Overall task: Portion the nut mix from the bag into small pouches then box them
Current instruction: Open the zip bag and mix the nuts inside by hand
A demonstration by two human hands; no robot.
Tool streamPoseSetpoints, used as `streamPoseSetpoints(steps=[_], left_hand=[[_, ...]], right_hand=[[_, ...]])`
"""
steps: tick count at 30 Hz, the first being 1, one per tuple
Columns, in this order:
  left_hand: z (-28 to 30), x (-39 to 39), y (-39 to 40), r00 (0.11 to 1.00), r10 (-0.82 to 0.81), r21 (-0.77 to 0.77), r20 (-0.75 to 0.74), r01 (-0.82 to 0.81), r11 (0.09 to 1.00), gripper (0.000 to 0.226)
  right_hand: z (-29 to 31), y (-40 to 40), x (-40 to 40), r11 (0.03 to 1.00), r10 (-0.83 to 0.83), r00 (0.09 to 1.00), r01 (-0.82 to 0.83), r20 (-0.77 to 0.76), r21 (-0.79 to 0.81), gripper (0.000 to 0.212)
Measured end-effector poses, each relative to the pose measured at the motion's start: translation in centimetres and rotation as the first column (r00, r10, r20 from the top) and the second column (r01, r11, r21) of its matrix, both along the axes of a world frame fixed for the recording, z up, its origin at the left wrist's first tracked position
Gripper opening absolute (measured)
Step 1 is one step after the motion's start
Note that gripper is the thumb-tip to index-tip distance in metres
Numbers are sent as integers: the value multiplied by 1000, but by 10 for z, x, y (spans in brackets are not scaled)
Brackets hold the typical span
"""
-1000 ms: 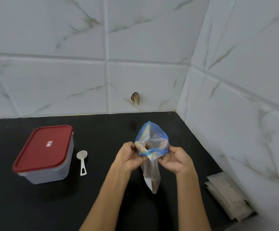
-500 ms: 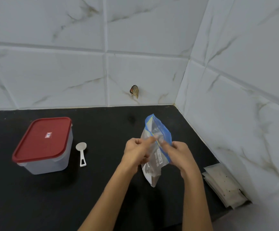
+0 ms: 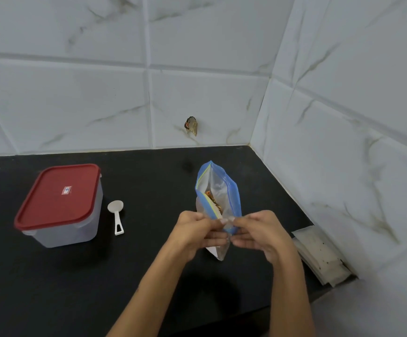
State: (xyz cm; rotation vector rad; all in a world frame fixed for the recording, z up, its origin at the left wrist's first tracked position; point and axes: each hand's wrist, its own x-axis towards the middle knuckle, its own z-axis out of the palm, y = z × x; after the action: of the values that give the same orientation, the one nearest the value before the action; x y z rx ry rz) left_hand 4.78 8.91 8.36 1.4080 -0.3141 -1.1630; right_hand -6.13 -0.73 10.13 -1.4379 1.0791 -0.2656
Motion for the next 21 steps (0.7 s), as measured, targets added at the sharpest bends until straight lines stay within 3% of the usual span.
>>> streamPoseSetpoints(steps=[4,8,16,21], left_hand=[[-1,5,0,950,97,-114,-297,-136,984,14],[-2,11,-4,878,131,-117,-461,-206,972,11],[-7,15,-11,865,132,-78,-484,-193,978,20],[-13,14,-15,925,54,-51,-376,-79,996,35]], right_hand=[[-5,0,-1,985,-138,944,101,299,139,8],[-8,1,5,923,-265,866,101,424,371,12],[-24,4,17,729,-421,839,87,345,679,22],[-35,5,25,741,-393,864,95,315,665,31]])
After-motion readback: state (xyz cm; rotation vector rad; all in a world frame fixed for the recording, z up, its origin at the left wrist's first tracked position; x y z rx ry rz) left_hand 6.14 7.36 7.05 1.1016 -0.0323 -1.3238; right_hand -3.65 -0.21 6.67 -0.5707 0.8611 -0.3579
